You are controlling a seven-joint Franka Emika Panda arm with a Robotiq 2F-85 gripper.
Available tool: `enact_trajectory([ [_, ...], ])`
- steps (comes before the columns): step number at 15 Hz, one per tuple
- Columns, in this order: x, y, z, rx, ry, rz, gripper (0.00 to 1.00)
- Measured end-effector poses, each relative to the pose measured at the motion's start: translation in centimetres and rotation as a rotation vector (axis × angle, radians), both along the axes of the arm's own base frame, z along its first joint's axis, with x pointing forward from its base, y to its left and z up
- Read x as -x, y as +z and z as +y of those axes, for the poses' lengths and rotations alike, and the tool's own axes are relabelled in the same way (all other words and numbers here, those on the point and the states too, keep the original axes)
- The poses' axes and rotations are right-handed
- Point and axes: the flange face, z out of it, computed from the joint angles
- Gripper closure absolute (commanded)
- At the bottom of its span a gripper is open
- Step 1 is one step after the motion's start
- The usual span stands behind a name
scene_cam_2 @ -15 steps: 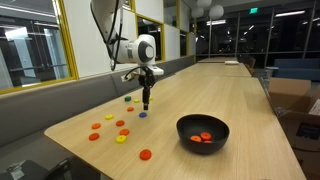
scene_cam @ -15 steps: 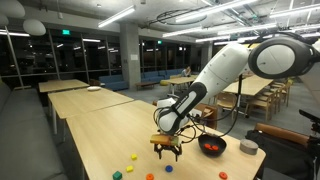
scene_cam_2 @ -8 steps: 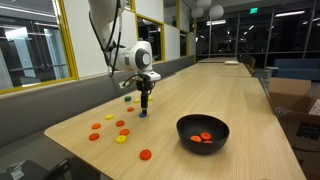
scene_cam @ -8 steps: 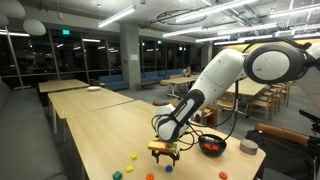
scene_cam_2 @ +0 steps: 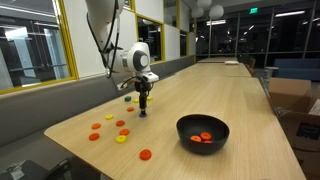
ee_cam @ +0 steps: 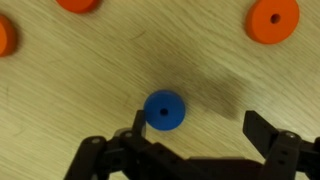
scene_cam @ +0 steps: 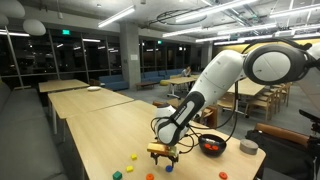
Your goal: Put some of the rings in the black bowl
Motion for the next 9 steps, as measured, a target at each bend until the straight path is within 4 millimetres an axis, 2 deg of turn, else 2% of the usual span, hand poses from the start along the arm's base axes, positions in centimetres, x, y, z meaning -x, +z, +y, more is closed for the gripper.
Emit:
enact_trajectory([
  [9,1.5,-1.2,0.3,0.002,-0.016,-0.007,0.00],
])
